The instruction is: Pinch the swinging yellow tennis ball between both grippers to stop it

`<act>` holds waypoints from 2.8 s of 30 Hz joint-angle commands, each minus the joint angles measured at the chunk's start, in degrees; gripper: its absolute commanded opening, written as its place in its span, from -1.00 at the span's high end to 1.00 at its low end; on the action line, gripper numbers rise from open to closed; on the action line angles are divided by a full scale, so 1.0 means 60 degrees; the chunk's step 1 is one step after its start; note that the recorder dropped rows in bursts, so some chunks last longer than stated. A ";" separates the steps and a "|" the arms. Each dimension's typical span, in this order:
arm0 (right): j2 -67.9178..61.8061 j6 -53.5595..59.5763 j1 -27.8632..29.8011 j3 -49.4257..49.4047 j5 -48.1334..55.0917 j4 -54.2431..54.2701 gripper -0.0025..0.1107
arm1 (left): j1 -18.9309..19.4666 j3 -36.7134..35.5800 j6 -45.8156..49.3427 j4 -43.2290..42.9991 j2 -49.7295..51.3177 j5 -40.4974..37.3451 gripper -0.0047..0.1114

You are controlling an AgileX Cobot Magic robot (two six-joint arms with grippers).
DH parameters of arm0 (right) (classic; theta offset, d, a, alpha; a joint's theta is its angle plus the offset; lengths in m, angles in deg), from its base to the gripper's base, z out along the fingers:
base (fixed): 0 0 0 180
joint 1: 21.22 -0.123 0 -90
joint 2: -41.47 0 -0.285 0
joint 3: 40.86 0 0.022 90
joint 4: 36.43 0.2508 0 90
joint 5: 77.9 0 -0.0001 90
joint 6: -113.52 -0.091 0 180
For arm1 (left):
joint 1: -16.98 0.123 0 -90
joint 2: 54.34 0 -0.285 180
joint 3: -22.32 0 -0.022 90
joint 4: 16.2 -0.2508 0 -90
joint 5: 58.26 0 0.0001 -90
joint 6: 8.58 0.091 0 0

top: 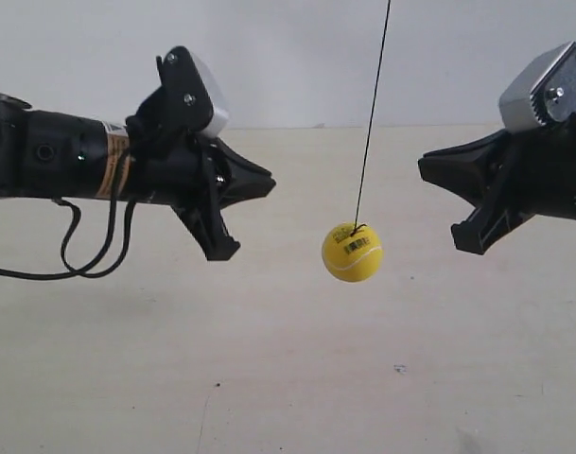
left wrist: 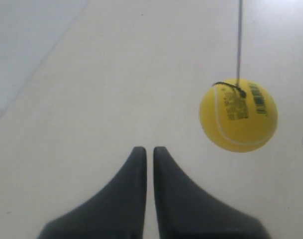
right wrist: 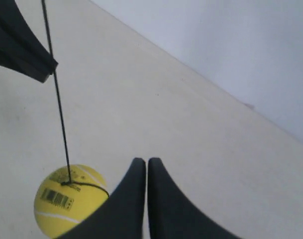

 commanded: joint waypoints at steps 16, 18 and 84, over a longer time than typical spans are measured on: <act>0.4033 0.0514 -0.0005 0.0030 0.1739 0.1877 0.96 | -0.0079 -0.0067 -0.0330 0.1701 -0.4580 -0.4239 0.84; 0.4530 0.0527 -0.0005 0.0030 0.1861 0.2411 0.96 | -0.0079 -0.0067 -0.0426 0.1701 -0.5183 -0.4867 0.84; 1.3074 0.3878 -0.0005 0.1412 1.2320 1.0195 0.96 | -0.0079 -0.4479 -0.1603 0.2614 -1.5852 -0.5564 0.84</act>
